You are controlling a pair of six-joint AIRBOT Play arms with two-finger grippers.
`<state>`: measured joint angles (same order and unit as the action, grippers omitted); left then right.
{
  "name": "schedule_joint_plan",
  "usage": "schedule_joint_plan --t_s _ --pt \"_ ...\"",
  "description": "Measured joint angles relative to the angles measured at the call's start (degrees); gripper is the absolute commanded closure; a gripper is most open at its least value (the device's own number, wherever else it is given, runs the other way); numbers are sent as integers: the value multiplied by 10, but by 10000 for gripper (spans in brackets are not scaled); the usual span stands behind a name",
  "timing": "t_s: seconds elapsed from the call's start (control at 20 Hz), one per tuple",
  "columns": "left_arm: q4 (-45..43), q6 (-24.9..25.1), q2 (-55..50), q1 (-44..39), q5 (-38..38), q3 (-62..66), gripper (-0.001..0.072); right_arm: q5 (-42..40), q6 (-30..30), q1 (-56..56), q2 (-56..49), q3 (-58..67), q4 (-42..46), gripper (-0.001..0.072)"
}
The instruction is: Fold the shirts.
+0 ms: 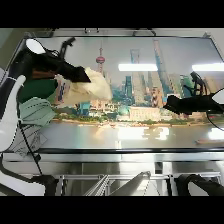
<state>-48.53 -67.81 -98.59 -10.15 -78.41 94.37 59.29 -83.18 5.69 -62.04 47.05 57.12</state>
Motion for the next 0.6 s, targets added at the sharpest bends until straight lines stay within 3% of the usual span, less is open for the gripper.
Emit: schedule_joint_plan --t_s 0.1,0.15,0.2,0.25,0.3,0.45,0.6 --pt "16 2 16 -54 22 -70 686 32 6 19 5 0 8 695" --pt "24 2 20 -81 37 -99 565 45 10 26 6 0 12 692" --pt "30 3 22 -105 50 -118 293 57 13 31 7 -1 14 600" --pt "34 4 22 -123 56 -128 -6 64 14 34 8 -1 16 258" --pt "37 4 22 -136 58 -129 -8 71 16 36 9 -1 18 25" --pt "28 -5 28 -130 19 -82 -8 93 18 40 10 -1 20 26" --pt "-10 -33 54 -70 -40 -62 -7 97 31 34 9 -7 -7 26"
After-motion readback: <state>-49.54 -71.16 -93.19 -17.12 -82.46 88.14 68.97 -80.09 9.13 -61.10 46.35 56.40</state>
